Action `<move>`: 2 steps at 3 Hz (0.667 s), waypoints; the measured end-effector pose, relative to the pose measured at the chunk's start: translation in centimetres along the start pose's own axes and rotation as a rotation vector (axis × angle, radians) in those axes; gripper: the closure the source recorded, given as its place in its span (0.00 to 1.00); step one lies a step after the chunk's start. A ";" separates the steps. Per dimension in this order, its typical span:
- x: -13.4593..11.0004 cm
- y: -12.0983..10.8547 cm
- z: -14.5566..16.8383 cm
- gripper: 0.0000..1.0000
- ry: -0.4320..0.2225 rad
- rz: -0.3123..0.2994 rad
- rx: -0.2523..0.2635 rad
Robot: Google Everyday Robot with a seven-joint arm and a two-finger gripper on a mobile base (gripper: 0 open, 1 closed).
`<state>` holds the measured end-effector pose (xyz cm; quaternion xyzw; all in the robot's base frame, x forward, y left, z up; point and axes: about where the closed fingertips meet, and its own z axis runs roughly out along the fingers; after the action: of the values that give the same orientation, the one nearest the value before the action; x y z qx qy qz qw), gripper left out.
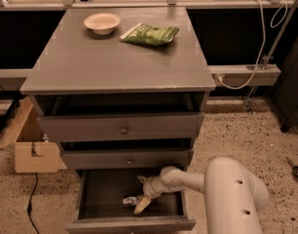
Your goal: Pick redbull can from bottom drawer and place on counter
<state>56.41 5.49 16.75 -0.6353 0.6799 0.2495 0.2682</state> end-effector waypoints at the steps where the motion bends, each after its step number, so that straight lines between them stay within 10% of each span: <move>1: 0.6 -0.4 1.9 0.00 0.004 0.005 -0.012; 2: 2.0 -0.5 3.6 0.27 0.024 0.015 -0.027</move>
Offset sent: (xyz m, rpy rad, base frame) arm 0.0113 0.0118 -0.0547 -0.0301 0.0447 0.0069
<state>56.96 6.45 12.79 -0.6365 0.6846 0.2529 0.2495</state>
